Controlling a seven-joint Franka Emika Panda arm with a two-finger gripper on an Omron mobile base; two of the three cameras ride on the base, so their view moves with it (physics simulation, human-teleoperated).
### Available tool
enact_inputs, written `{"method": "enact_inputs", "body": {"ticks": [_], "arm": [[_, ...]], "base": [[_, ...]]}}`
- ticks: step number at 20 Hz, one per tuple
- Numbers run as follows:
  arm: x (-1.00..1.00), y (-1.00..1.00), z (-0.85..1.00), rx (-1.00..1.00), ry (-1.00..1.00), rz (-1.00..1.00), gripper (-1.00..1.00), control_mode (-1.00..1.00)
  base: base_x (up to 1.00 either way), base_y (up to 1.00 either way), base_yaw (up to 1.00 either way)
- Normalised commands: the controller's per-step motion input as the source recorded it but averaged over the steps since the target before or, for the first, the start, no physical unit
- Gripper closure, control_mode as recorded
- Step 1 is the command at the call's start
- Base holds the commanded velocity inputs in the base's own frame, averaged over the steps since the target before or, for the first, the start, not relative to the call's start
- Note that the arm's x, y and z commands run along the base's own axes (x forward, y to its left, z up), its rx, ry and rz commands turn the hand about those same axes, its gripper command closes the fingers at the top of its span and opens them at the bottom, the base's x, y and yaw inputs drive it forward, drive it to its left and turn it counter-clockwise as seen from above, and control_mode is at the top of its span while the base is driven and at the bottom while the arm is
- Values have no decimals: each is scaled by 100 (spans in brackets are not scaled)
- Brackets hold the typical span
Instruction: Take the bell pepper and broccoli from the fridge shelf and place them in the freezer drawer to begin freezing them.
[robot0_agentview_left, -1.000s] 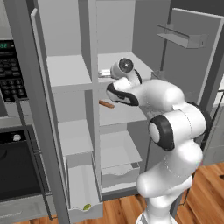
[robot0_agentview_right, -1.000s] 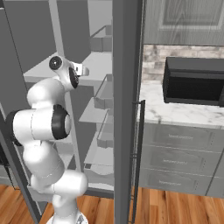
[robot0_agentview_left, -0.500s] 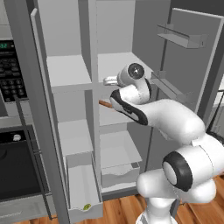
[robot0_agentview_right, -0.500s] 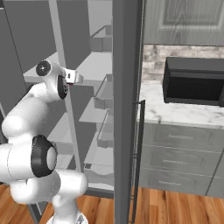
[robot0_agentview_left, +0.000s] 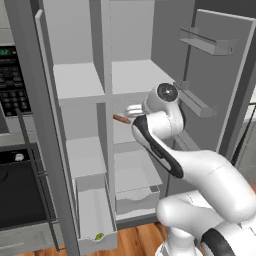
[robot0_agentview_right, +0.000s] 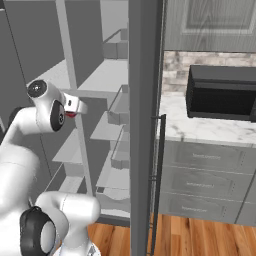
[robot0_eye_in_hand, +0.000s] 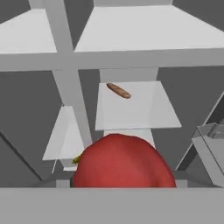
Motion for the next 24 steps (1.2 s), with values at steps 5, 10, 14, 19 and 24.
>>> {"method": "enact_inputs", "body": {"ticks": [5,10,14,19,24], "arm": [[-67,0,-41,0,22,0,100,-100],[-57,0,-28,0,10,1,100,100],[0,0,0,0,0,0,100,100],[0,0,0,0,0,0,100,100],[0,0,0,0,0,0,100,100]], "base": [[0,0,0],[-18,3,0],[-87,18,1],[-45,34,14],[-2,38,21]]}}
